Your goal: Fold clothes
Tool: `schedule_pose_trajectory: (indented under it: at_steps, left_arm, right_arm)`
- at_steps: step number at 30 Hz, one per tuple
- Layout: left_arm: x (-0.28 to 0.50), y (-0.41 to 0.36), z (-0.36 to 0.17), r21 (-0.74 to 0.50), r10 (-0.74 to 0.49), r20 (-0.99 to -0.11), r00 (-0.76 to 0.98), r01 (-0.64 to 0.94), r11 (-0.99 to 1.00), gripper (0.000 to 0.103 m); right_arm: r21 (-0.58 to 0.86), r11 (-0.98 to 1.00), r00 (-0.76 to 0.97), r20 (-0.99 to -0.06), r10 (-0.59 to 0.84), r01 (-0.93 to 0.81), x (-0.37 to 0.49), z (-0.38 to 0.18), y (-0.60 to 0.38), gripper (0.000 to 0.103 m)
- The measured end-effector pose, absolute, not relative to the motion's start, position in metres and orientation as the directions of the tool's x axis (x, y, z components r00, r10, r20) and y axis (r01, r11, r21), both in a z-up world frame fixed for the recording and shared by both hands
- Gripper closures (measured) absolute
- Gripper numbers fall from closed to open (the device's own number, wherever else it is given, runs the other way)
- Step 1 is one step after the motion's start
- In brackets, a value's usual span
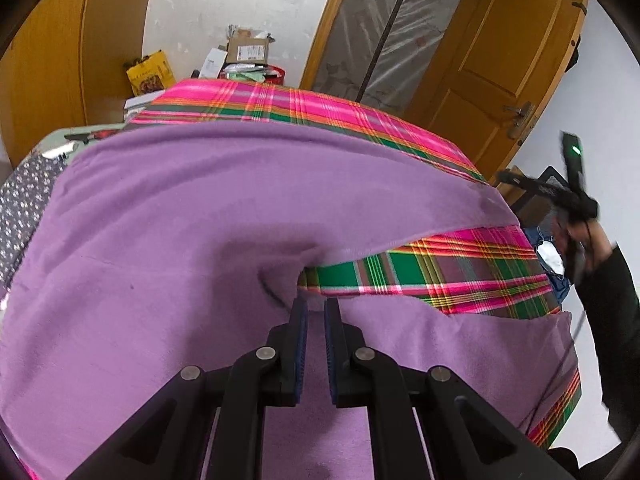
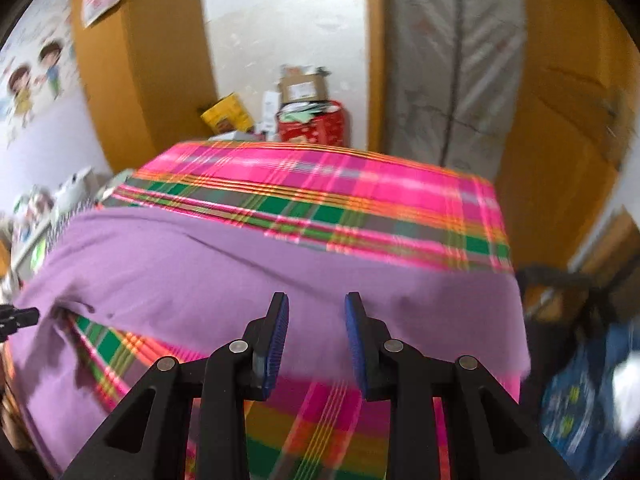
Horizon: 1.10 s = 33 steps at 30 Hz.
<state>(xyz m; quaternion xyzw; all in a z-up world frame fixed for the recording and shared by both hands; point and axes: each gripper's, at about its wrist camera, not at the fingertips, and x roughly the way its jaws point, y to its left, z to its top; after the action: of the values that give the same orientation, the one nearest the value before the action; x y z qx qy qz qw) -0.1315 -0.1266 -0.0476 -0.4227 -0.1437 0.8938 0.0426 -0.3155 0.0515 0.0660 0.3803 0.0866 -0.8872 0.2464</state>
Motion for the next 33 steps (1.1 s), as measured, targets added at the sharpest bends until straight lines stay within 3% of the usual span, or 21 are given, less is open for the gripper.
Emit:
schedule_pose_trajectory:
  at_steps: [4, 7, 10, 14, 19, 23, 24, 30, 33]
  left_arm:
    - [-0.133, -0.127, -0.058, -0.311, 0.208, -0.759, -0.617, 0.063, -0.948, 0.095]
    - [-0.131, -0.125, -0.064, -0.329, 0.229, -0.768, -0.598, 0.06, -0.943, 0.095]
    - [-0.126, -0.118, -0.069, -0.335, 0.256, -0.774, -0.579, 0.03, -0.942, 0.095]
    - [-0.121, -0.107, -0.07, -0.343, 0.291, -0.768, -0.571, -0.017, -0.939, 0.095]
    - [-0.115, -0.099, -0.06, -0.344, 0.318, -0.75, -0.581, -0.068, -0.937, 0.095]
    - [-0.107, -0.095, -0.043, -0.332, 0.326, -0.725, -0.607, -0.106, -0.937, 0.095]
    - [-0.107, -0.095, -0.039, -0.329, 0.324, -0.721, -0.613, -0.109, -0.938, 0.095]
    - [-0.115, -0.098, -0.022, -0.314, 0.306, -0.695, -0.651, -0.108, -0.943, 0.095]
    - [-0.122, -0.101, -0.025, -0.322, 0.303, -0.703, -0.644, -0.093, -0.942, 0.095]
  right_arm:
    - [0.016, -0.829, -0.503, -0.788, -0.354, 0.559, -0.36, 0.05, 0.029, 0.073]
    - [0.125, -0.834, -0.426, -0.814, -0.396, 0.537, -0.365, 0.048, 0.025, 0.073]
    - [0.242, -0.796, -0.378, -0.779, -0.5, 0.554, -0.328, 0.065, 0.026, 0.073]
    - [0.294, -0.739, -0.395, -0.695, -0.601, 0.607, -0.256, 0.107, 0.038, 0.073]
    - [0.174, -0.764, -0.537, -0.616, -0.576, 0.621, -0.185, 0.182, 0.054, 0.073]
    - [0.092, -0.821, -0.654, -0.557, -0.512, 0.564, -0.174, 0.227, 0.062, 0.053]
    - [0.075, -0.829, -0.675, -0.542, -0.5, 0.554, -0.175, 0.235, 0.063, 0.053]
    - [-0.012, -0.814, -0.714, -0.488, -0.502, 0.581, -0.209, 0.237, 0.05, 0.053]
    - [-0.045, -0.79, -0.67, -0.561, -0.487, 0.612, -0.251, 0.202, 0.03, 0.053]
